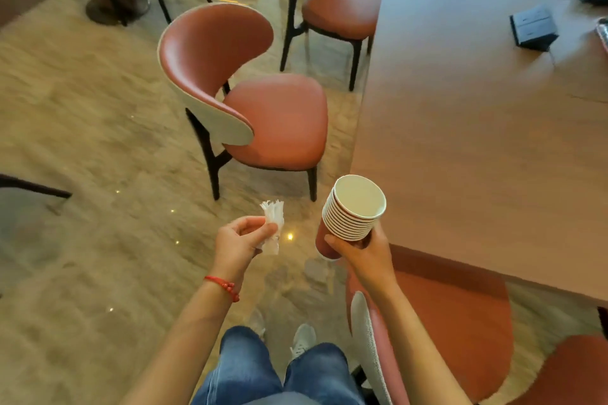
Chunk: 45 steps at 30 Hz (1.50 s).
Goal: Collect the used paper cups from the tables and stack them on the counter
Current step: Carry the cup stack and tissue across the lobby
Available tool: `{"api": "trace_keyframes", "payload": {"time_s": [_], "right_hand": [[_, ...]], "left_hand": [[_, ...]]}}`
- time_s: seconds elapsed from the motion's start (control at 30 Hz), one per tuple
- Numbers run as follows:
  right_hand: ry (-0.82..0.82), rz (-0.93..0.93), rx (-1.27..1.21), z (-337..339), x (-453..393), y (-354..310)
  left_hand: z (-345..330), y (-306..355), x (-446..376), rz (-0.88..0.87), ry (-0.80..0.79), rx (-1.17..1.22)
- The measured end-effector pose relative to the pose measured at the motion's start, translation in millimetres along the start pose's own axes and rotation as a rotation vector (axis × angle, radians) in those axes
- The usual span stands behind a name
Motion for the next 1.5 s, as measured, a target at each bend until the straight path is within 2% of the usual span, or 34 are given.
{"api": "trace_keyframes", "payload": {"time_s": [0.33, 0.7, 0.9, 1.17, 1.5], "right_hand": [[-0.447, 0.113, 0.189, -193, 21, -19], [-0.948, 0.156, 0.25, -441, 112, -20], [-1.144, 0.129, 0.312, -534, 149, -16], [-1.412, 0.153, 0.392, -654, 164, -18], [-1.601, 0.206, 0.395, -780, 176, -33]], "left_hand": [[194, -29, 47, -0.013, 0.41, 0.286], [411, -66, 143, -0.05, 0.895, 0.531], [477, -89, 178, -0.048, 1.093, 0.657], [549, -90, 175, -0.055, 1.301, 0.726], [627, -74, 157, -0.058, 1.402, 0.796]]}}
Point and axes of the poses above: each hand's wrist, its own x-axis away from the middle knuckle, its own z-axis out of the back of the hand, y = z × x, the point moved 7 cm from there along -x, towards the middle knuckle
